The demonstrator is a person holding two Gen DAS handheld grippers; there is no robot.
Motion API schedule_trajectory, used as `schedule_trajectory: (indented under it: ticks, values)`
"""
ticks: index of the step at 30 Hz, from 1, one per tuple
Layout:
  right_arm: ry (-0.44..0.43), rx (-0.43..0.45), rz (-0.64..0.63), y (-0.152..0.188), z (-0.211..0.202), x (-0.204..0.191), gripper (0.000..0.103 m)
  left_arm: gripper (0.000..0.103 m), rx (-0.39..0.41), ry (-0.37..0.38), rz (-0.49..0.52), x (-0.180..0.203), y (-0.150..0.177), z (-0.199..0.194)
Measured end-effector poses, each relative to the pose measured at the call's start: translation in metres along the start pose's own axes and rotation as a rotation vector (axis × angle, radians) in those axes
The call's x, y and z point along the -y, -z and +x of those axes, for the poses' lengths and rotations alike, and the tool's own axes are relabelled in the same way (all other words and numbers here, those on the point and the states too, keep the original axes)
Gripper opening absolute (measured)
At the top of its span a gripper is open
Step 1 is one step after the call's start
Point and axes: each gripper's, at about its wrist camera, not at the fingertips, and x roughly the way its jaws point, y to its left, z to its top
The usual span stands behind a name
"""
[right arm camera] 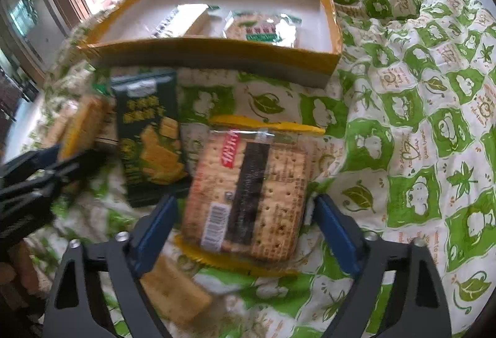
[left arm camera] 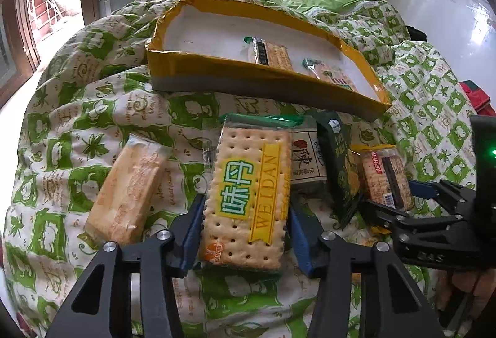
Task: Organize snacks
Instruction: 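Grasp the yellow-green WEIDAN cracker pack with the left tool while the right tool holds the red-label pack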
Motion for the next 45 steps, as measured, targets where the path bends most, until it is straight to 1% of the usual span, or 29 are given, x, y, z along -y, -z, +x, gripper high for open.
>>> schedule_trajectory:
  ticks: [1, 2, 5, 10, 17, 20, 21, 30, 37, 45]
  values:
    - [0.001, -0.002, 0.001, -0.001, 0.001, 0.0, 0.08, 0.053, 0.001, 0.007, -0.006, -0.001, 0.001, -0.002]
    - [-0.003, 0.002, 0.005, -0.001, 0.0, 0.001, 0.074, 0.052, 0.003, 0.01, -0.009, -0.001, 0.002, -0.003]
    - [-0.009, 0.016, 0.018, -0.001, -0.004, 0.005, 0.073, 0.052, 0.004, 0.02, -0.018, -0.002, 0.006, -0.008]
    - [0.002, 0.017, 0.024, 0.001, -0.008, 0.006, 0.072, 0.052, -0.006, 0.022, -0.019, -0.003, 0.011, -0.009]
    - [0.005, 0.003, 0.027, 0.002, -0.003, 0.002, 0.072, 0.052, -0.034, 0.015, -0.045, -0.003, 0.004, 0.001]
    - [0.003, -0.004, 0.03, -0.002, 0.003, 0.001, 0.072, 0.052, -0.036, 0.008, -0.039, -0.001, 0.002, 0.003]
    - [0.0, -0.004, 0.034, -0.003, 0.004, 0.002, 0.072, 0.051, -0.032, 0.005, -0.037, -0.001, 0.002, 0.002]
    - [-0.07, 0.052, 0.087, -0.006, -0.008, 0.02, 0.07, 0.05, 0.005, 0.019, -0.052, -0.005, 0.005, -0.016]
    - [-0.064, 0.043, 0.076, -0.001, -0.009, 0.02, 0.07, 0.05, 0.003, 0.027, -0.053, -0.002, 0.006, -0.02]
    - [-0.074, 0.08, 0.09, 0.003, -0.016, 0.019, 0.07, 0.05, 0.003, 0.024, -0.047, 0.002, 0.005, -0.023]
